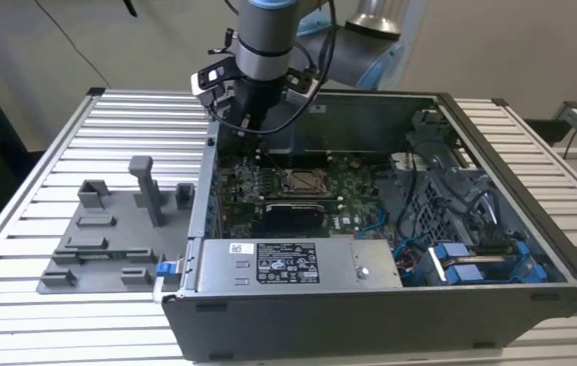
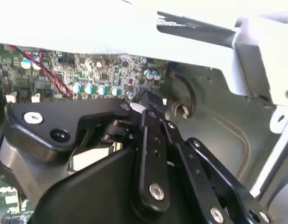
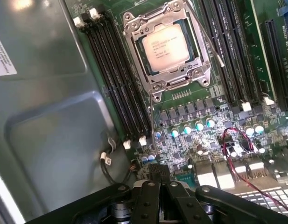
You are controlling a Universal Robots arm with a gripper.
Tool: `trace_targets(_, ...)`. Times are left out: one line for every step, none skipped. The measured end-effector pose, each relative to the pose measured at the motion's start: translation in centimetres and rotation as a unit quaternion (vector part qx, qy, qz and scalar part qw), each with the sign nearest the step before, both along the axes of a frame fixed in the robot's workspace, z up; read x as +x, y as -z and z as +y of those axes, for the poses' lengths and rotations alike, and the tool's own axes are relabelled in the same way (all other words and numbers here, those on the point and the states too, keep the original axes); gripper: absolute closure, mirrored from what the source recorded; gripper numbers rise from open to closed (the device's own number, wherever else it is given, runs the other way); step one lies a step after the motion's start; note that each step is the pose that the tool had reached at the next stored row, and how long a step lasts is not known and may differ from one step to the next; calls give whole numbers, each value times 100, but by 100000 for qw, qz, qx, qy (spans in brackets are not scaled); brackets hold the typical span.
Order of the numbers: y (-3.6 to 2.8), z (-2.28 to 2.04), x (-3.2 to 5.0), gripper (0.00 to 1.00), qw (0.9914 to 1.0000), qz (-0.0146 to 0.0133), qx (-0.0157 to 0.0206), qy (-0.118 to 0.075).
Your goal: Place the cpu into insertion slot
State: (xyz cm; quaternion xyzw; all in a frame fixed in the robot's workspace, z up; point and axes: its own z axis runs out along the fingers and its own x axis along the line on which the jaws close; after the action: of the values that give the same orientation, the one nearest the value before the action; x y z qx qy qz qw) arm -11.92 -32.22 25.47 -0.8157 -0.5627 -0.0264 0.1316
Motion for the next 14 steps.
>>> trace_targets(17, 1, 0, 89, 100000, -131, 5, -2)
trace_targets(35, 1, 0, 89, 100000, -238, 5, -7)
trace_targets(53, 1, 0, 89, 99999, -320, 3, -7)
trace_targets(72, 1, 0, 89, 99999, -393, -2, -6)
trace_targets(90, 1, -1, 89, 99999, -460, -1, -3)
trace_targets(108, 1, 0, 89, 99999, -527, -2, -6)
trace_targets(124, 1, 0, 89, 99998, -606, -2, -6)
trace_targets(132, 1, 0, 89, 99998, -646, 9, -2)
trace_targets(132, 0, 1, 89, 99998, -638, -5, -19)
trace_targets(132, -2, 5, 89, 99998, -639, -7, -52)
trace_targets(132, -4, 11, 89, 99998, -641, 3, -86)
trace_targets(131, -8, 20, 89, 99998, -627, 25, -125)
trace_targets(130, -13, 33, 89, 99998, -610, 41, -168)
trace_targets(129, -18, 47, 89, 99998, -596, 54, -201)
